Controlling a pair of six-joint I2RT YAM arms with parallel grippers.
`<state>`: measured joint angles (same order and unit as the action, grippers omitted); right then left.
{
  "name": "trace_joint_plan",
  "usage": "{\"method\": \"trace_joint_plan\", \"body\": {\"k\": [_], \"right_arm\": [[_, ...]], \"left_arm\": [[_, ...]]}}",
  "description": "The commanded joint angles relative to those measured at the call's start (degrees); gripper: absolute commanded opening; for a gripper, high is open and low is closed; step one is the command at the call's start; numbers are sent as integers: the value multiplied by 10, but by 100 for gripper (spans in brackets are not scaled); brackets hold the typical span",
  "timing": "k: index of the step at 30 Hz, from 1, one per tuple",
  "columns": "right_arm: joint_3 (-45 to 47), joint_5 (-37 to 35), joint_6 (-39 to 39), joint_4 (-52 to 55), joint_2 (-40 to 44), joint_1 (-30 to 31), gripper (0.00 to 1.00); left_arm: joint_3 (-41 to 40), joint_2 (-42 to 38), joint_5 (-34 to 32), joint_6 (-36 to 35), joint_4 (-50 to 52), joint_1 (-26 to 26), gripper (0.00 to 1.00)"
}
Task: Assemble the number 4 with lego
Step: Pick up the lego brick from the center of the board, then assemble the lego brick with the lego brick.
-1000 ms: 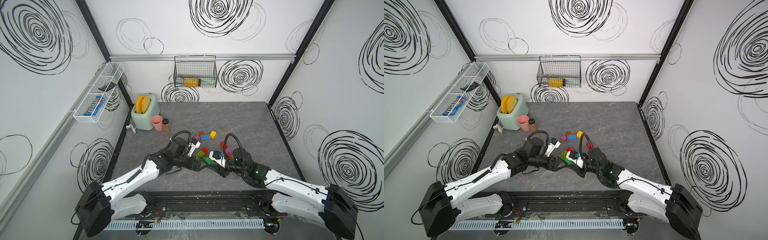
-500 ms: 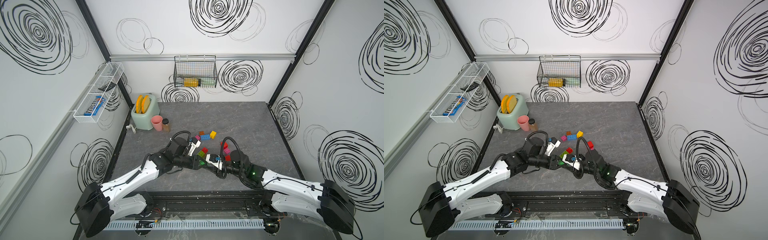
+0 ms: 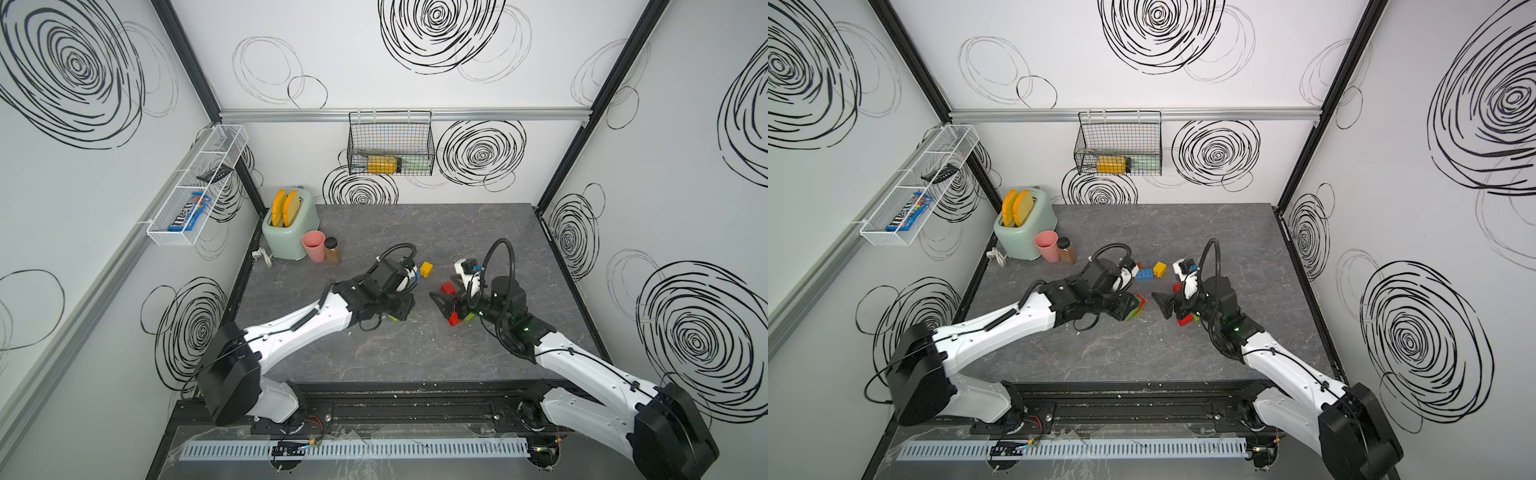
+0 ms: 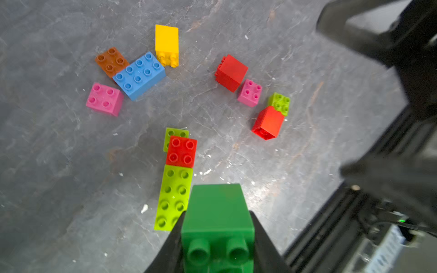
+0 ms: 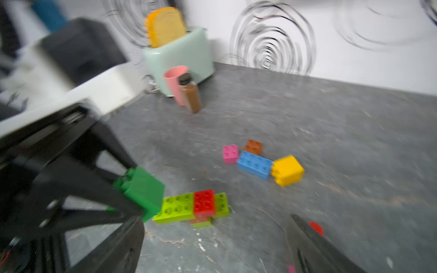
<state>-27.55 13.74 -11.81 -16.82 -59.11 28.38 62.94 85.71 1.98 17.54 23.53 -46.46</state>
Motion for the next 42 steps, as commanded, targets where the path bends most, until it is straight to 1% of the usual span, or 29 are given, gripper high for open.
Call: {"method": "trace_joint_plan", "body": {"k": [1,3,5,7,10,13,20,26,36,42], "right_arm": [[-31,-52,-134,91,-37,-63,97],[-47,-15,-146,117,-63,-106,97],[-51,27,-149,117,-85,-133,97],[-53,54,-146,111,-103,-147,97],[-66,88,-118,120,-125,-154,97],[-75,95,-107,128,-141,-155,97],[-74,122,-93,121,-146,-156,97],[-72,141,-85,116,-143,-156,97],[-72,149,-82,114,-144,-155,97],[-72,152,-80,115,-146,-155,97]], "left_arm": [[66,76,-86,-80,49,-11,0],[111,122,-92,-103,79,-12,0],[147,161,-93,-128,107,-11,0],[171,186,-88,-146,127,-8,0],[183,198,-65,-157,138,9,0],[191,200,-39,-165,147,28,0],[200,209,-17,-172,161,47,0],[194,212,-1,-176,165,50,0],[186,200,23,-190,167,60,0],[185,198,35,-211,175,58,0]]}}
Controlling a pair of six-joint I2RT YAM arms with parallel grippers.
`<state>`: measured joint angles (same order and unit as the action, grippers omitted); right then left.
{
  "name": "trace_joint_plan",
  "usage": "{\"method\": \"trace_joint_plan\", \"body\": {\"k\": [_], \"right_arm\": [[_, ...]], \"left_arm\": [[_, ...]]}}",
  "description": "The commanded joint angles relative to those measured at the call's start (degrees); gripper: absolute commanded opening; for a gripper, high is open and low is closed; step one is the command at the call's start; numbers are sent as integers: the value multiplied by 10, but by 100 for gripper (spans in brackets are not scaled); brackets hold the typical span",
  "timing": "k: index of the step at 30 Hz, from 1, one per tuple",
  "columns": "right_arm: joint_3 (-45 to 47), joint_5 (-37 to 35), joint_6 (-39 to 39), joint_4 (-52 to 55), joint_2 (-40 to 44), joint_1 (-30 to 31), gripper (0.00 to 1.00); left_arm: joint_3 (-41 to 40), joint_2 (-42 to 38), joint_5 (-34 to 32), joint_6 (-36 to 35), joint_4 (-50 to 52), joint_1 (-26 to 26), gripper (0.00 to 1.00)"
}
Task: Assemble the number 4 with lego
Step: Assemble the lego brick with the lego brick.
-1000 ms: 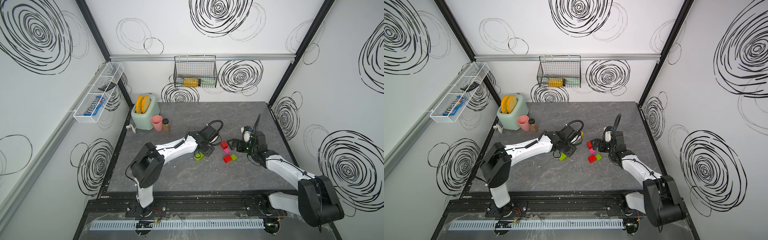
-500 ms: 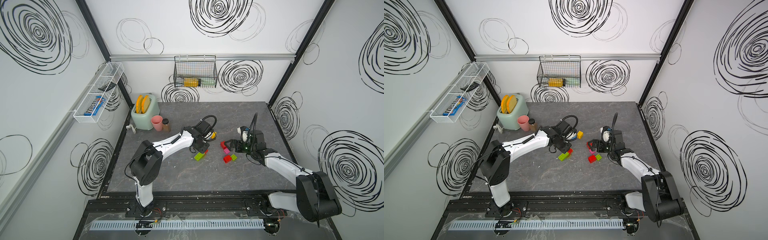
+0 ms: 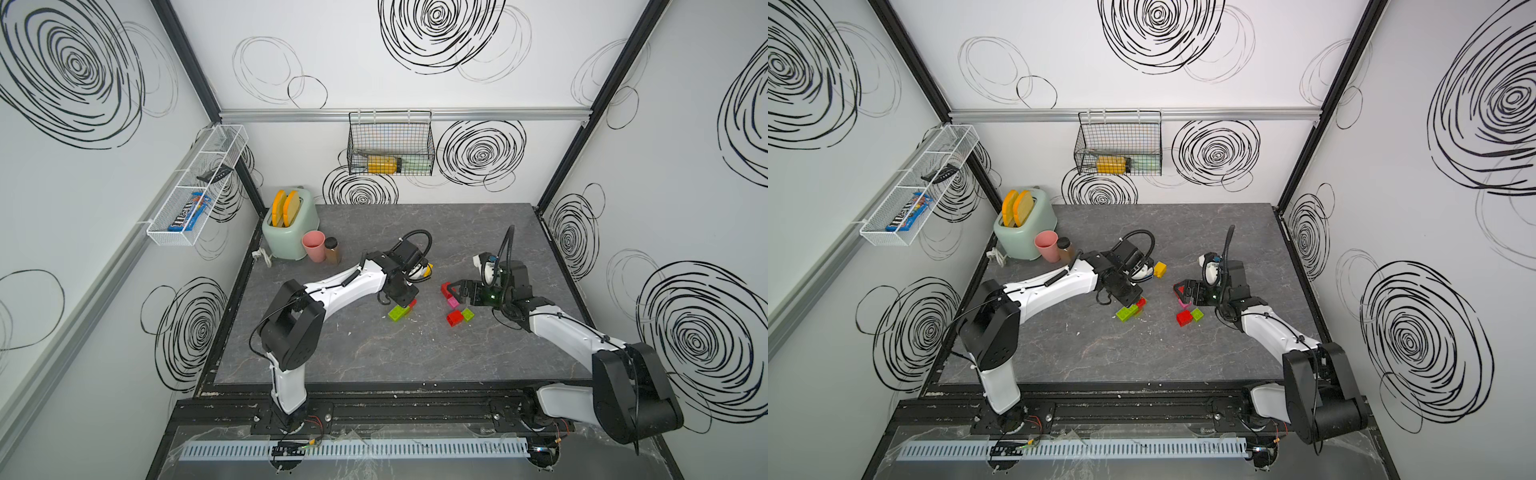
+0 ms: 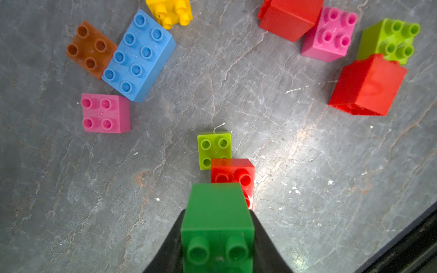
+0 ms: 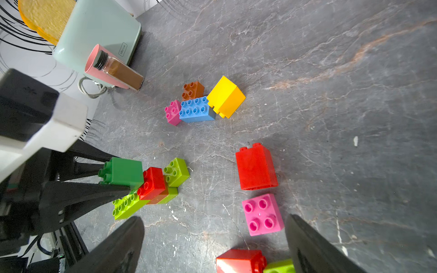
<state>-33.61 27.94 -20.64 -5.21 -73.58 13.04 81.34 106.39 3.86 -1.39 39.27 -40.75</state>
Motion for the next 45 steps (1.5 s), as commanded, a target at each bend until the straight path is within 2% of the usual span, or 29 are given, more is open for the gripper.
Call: {"method": "trace_joint_plan", "body": {"k": [1,12,20,30,34,45], "right_arm": [[-12,10,8,-2,-2,-1,98],[-12,14,10,-2,-5,0,98],[-12,13,11,0,-8,0,97],[-15,12,12,2,-12,3,97],[-16,9,16,7,-14,7,97],[-23,-9,25,21,-16,12,97]], "left_arm": [[1,-9,16,-26,18,-1,0],[4,1,16,-50,34,-6,0],[4,12,41,-59,44,-6,0],[-14,31,17,-54,31,-11,0],[-27,46,4,-84,45,-27,0],[-45,95,45,-172,92,-42,0]]}}
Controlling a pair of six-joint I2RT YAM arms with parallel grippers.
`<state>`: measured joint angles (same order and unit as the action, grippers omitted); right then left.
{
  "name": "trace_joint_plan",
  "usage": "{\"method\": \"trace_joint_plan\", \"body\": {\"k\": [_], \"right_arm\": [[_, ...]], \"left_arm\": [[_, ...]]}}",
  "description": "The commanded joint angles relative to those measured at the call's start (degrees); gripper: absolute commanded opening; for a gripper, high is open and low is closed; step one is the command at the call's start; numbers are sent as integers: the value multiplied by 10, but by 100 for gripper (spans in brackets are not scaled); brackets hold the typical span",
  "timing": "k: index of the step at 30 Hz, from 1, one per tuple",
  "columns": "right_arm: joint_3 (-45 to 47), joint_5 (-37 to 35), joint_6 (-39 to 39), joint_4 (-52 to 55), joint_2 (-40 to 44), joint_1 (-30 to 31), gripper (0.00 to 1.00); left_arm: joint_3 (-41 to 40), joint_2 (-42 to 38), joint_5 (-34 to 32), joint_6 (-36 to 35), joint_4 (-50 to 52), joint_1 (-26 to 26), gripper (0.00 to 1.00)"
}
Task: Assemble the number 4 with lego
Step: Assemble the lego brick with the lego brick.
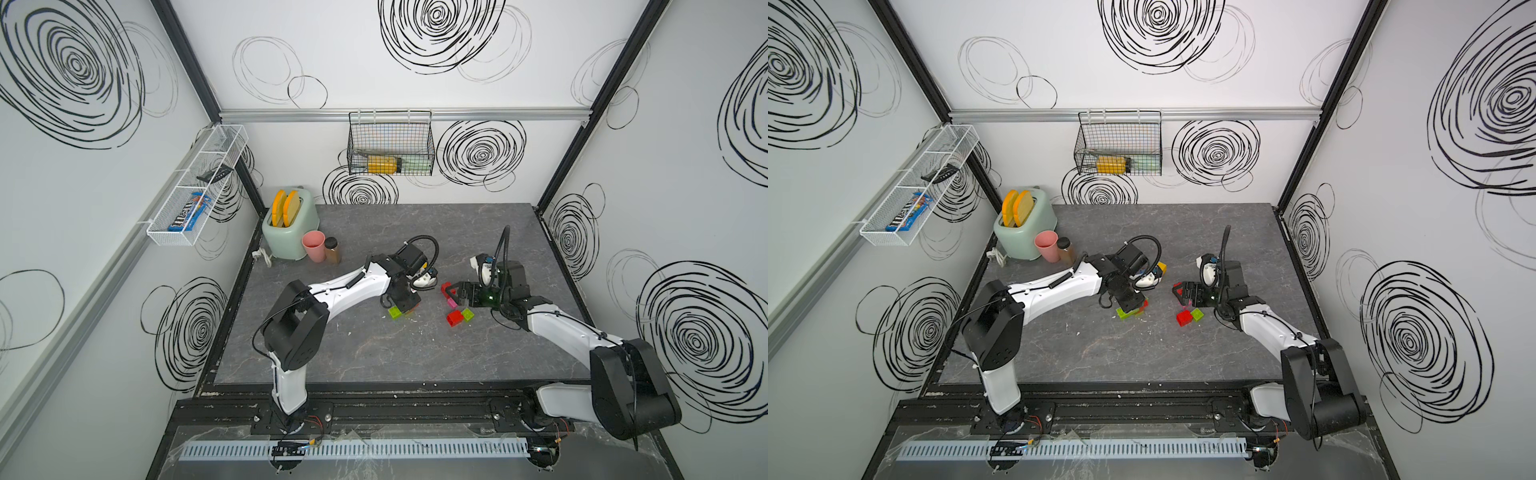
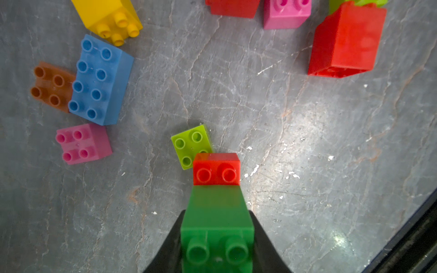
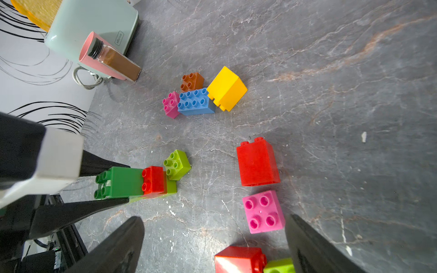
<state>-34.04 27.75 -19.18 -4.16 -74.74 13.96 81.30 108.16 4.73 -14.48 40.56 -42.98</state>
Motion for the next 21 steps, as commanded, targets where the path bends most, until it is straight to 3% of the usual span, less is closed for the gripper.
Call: {"method": "trace_joint_plan", "body": {"k": [1,7,15,18,21], "right_arm": [[-19,-7,10,11,-4,3,98],[-20,5,6,8,-8,3,98],[4,181,-90,-106,-59,2,96],[8,218,-133,-141,-90,3,92],[4,236,-146,-150,-108,5,78]], "left_arm": [[-40,83,37,-48,88,-20,0],[-19,92,70,-60,105,-14,0],[7,91,62,-70,109,-1,2],[6,88,64,-71,102,-2,2],[3,83,62,-72,92,-1,16]]}}
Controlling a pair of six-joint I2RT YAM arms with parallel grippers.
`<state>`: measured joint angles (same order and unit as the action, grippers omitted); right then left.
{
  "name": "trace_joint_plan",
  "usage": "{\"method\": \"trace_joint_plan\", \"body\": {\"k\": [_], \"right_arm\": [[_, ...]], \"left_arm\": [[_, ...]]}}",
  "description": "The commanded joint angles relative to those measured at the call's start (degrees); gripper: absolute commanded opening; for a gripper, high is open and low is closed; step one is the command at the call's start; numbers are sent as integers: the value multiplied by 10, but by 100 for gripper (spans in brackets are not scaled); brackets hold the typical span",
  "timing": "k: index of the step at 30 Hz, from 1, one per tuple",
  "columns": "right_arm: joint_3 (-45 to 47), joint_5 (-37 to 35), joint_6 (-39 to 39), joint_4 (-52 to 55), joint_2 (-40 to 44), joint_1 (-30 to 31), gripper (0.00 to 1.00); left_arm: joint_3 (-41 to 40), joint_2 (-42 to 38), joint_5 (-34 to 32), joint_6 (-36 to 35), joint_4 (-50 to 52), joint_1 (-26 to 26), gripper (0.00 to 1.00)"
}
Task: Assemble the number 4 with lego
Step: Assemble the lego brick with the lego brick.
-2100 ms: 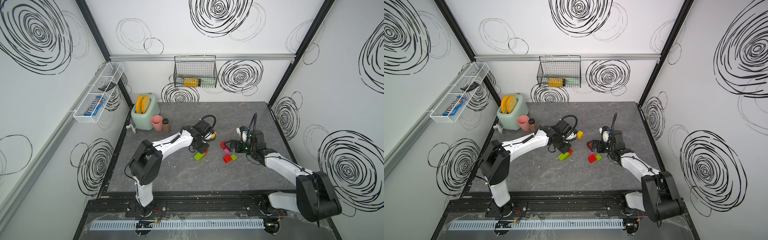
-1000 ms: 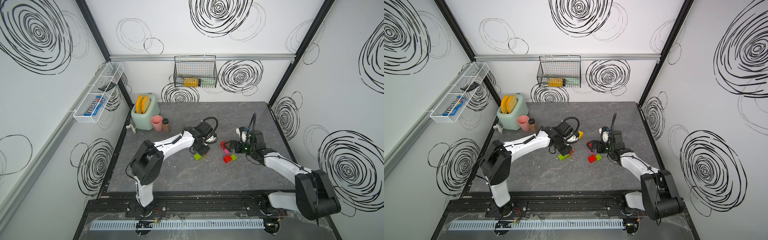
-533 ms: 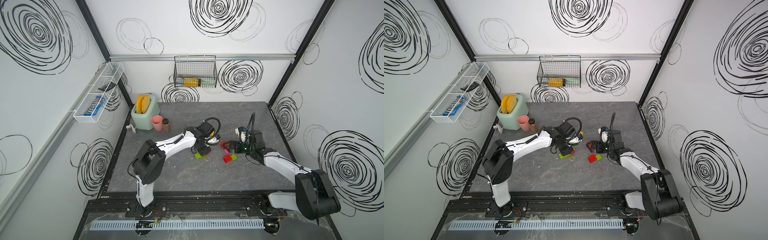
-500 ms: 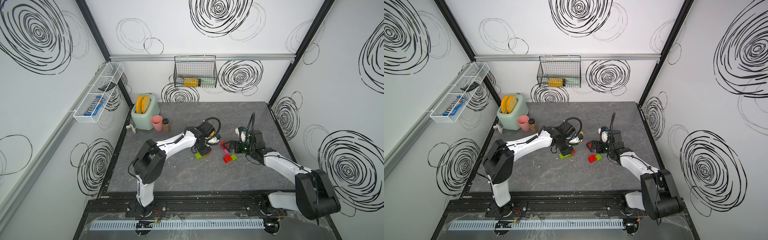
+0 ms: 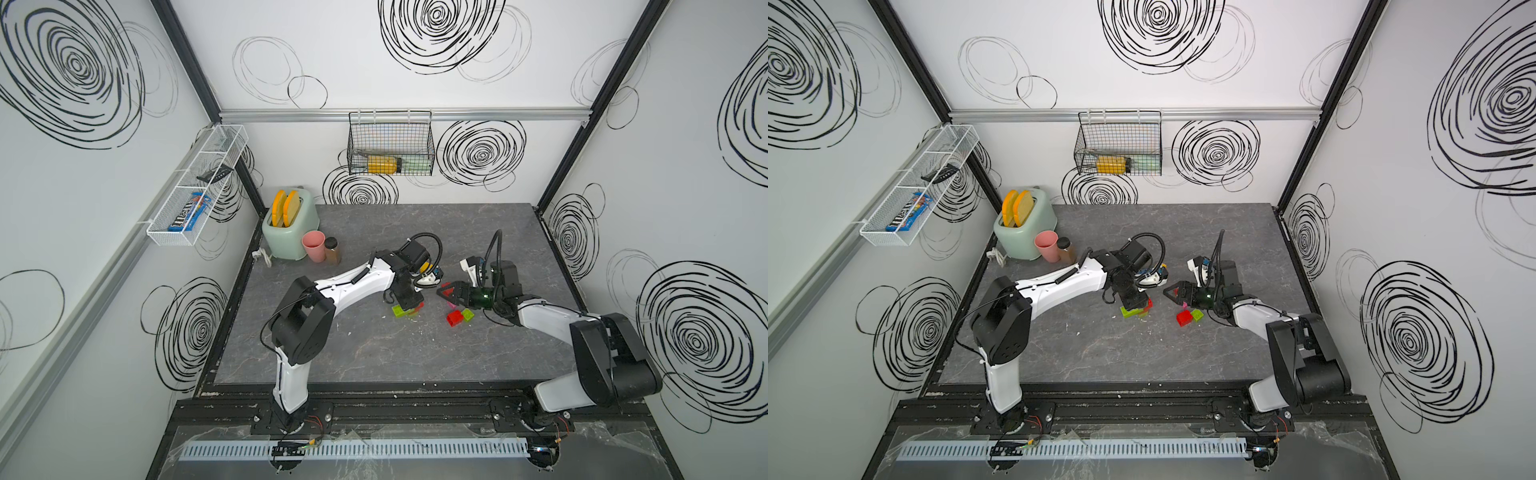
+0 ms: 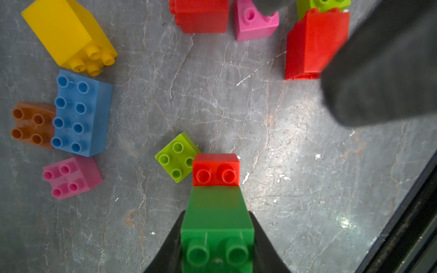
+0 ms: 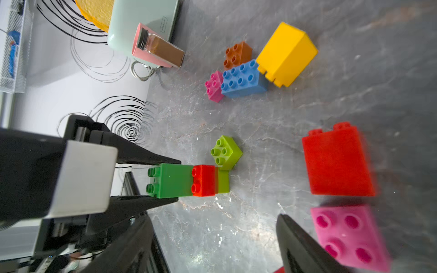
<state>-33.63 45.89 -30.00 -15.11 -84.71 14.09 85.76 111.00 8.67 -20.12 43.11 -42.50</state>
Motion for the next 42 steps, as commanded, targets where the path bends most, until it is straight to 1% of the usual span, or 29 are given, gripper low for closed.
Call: {"method": "trace_joint_plan", "body": {"k": [1,4,12,20,27,29,31,34,38,39,40,41,42], "right_arm": [[-2,49,-36,-31,-12,4,78],[-3,42,-26,-25,-10,5,78],[-4,19,-10,-1,0,5,80],[-9,6,-5,6,8,4,81],[-14,-17,11,29,16,2,84],[-20,-43,21,47,21,0,85],[-29,-84,36,76,29,-2,86],[-51,-147,76,127,31,0,86],[-87,-244,125,196,25,23,86],[-94,-260,135,207,22,28,85],[-102,-273,148,219,18,36,85],[-112,-287,159,235,11,41,83],[-121,-299,169,247,5,45,81]], "left_arm": [[-42,54,22,-15,64,-6,21],[-33,51,27,-18,64,-4,29],[-3,45,22,-19,71,-1,43],[6,38,18,-14,72,0,48],[14,26,17,-14,66,1,57],[17,18,17,-13,64,3,62],[19,7,18,-13,61,6,66],[17,-18,21,-11,59,13,72],[-4,-73,31,-3,45,27,83],[-11,-89,32,3,38,30,87],[-21,-110,33,13,25,36,95],[-32,-134,29,32,6,44,96],[-45,-158,24,58,-19,53,96]]}}
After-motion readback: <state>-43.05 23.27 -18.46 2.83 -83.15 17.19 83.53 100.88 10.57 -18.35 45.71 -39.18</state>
